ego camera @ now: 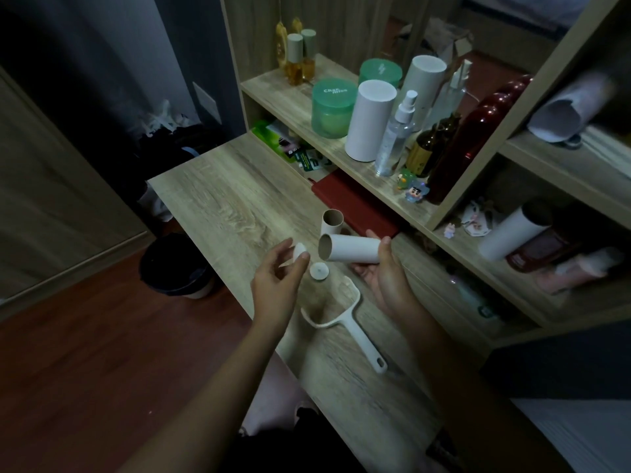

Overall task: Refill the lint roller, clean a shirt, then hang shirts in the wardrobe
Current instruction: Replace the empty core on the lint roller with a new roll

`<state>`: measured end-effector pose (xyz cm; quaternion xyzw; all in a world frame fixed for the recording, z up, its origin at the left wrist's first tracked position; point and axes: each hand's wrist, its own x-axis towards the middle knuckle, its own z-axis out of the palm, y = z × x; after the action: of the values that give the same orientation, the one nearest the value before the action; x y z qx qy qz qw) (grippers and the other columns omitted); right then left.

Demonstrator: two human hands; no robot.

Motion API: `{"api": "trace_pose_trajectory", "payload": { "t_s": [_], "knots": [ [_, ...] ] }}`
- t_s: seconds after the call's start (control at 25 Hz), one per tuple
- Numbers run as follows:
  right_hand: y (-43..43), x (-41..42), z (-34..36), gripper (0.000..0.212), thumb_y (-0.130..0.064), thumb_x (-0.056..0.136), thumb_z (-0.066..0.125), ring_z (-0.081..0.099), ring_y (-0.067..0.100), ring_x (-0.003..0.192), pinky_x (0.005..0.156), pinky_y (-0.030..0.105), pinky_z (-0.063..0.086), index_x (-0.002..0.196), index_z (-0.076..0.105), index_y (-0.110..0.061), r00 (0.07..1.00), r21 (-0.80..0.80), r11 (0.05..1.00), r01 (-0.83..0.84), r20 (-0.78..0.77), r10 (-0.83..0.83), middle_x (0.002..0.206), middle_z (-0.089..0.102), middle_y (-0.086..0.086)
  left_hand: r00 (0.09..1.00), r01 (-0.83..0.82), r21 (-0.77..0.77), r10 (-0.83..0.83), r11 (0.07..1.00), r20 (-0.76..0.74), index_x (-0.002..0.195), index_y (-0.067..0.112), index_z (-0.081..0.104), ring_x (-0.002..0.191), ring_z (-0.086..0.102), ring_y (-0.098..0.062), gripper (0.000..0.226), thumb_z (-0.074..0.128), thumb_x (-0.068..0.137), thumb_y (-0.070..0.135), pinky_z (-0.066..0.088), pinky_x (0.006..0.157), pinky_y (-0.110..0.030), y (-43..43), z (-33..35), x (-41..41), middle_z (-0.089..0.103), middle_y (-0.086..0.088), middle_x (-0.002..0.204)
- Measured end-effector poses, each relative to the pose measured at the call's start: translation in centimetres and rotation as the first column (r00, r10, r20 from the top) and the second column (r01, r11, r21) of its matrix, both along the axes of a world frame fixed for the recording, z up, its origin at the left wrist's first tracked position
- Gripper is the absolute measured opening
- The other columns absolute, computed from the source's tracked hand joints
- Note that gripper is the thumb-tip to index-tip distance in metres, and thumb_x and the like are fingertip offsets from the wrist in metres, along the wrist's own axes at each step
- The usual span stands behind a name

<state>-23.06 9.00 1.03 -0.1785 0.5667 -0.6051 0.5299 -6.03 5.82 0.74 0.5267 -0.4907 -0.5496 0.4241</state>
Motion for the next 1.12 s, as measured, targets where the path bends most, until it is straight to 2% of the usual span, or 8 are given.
{"api": "trace_pose_trajectory", "payload": {
  "t_s": [0.08,0.2,0.32,0.44,0.56,0.76,0.92,1.12],
  "knots": [
    [-0.1,-0.2,0.1,0.046,-0.038,0.101,0.021,0.06,0.013,0.091,0.07,0.02,0.052,0.138,0.037,-0.015,1.0,-0.008,1.0,0.012,-0.018,-0.012,0.106,0.058,0.001,0.971,0.039,-0.014,-0.035,0.999,0.237,0.118,0.02,0.062,0.1,0.063,-0.01,0.038,0.07,0.081,0.03,0.048,0.083,-0.018,-0.7,-1.5,0.8,0.067,0.004,0.111],
    [-0.1,-0.4,0.1,0.046,-0.036,0.101,0.02,0.06,0.013,0.088,0.071,0.02,0.051,0.137,0.038,-0.013,0.999,-0.017,0.999,0.041,-0.01,-0.041,0.103,0.058,0.001,0.83,0.226,0.013,-0.2,0.974,0.52,0.121,0.009,0.06,0.108,0.062,-0.023,0.042,0.069,0.082,0.02,0.045,0.09,-0.026,-1.9,-4.4,1.8,0.066,-0.009,0.118],
    [-0.1,-0.4,-0.2,0.046,-0.037,0.101,0.021,0.061,0.013,0.09,0.071,0.02,0.052,0.137,0.038,-0.013,0.998,-0.014,0.997,0.069,0.002,-0.069,0.104,0.058,0.002,0.662,0.424,0.047,-0.345,0.904,0.665,0.125,0.007,0.057,0.111,0.059,-0.029,0.047,0.065,0.082,0.023,0.041,0.091,-0.028,-2.4,-6.1,1.8,0.065,-0.014,0.12],
    [-0.1,-0.4,-0.2,0.046,-0.037,0.101,0.021,0.061,0.013,0.09,0.072,0.02,0.052,0.137,0.039,-0.014,0.996,-0.004,0.996,0.085,0.001,-0.085,0.104,0.058,0.003,0.603,0.459,0.048,-0.351,0.887,0.717,0.123,0.011,0.059,0.105,0.057,-0.034,0.045,0.066,0.079,0.02,0.042,0.085,-0.03,-2.8,-7.2,1.7,0.067,-0.018,0.108],
    [-0.1,-0.3,0.0,0.046,-0.038,0.101,0.022,0.062,0.014,0.09,0.072,0.021,0.052,0.136,0.04,-0.014,0.996,-0.001,0.996,0.092,-0.007,-0.092,0.103,0.059,0.003,0.579,0.477,0.045,-0.352,0.878,0.736,0.123,0.012,0.058,0.106,0.053,-0.034,0.046,0.066,0.079,0.016,0.041,0.085,-0.03,-2.8,-7.8,1.7,0.066,-0.018,0.107],
    [-0.2,-0.1,0.3,0.047,-0.038,0.101,0.023,0.061,0.015,0.091,0.075,0.022,0.052,0.137,0.039,-0.013,0.995,0.001,0.995,0.097,-0.008,-0.097,0.104,0.058,0.005,0.603,0.492,0.036,-0.37,0.87,0.707,0.121,0.014,0.057,0.103,0.056,-0.031,0.05,0.065,0.073,0.027,0.037,0.081,-0.026,-2.7,-7.8,1.9,0.066,-0.014,0.107],
    [-0.7,0.2,1.2,0.048,-0.039,0.1,0.023,0.061,0.014,0.086,0.067,0.018,0.053,0.136,0.041,-0.013,0.995,-0.011,0.995,0.103,0.003,-0.103,0.104,0.059,0.007,0.635,0.492,-0.014,-0.348,0.87,0.69,0.12,0.007,0.059,0.107,0.06,-0.029,0.06,0.055,0.071,0.04,0.037,0.085,-0.024,-3.3,-6.4,2.3,0.066,-0.013,0.116],
    [-3.4,1.9,3.0,0.044,-0.04,0.1,0.022,0.062,0.01,0.082,0.069,0.019,0.052,0.127,0.048,-0.017,0.997,-0.095,0.993,0.074,0.002,-0.074,0.106,0.06,0.003,0.708,0.418,-0.099,-0.256,0.903,0.658,0.132,0.006,0.05,0.119,0.054,-0.029,0.052,0.064,0.086,0.024,0.039,0.097,-0.029,-6.0,-4.3,3.8,0.059,-0.014,0.129]
  ]
}}
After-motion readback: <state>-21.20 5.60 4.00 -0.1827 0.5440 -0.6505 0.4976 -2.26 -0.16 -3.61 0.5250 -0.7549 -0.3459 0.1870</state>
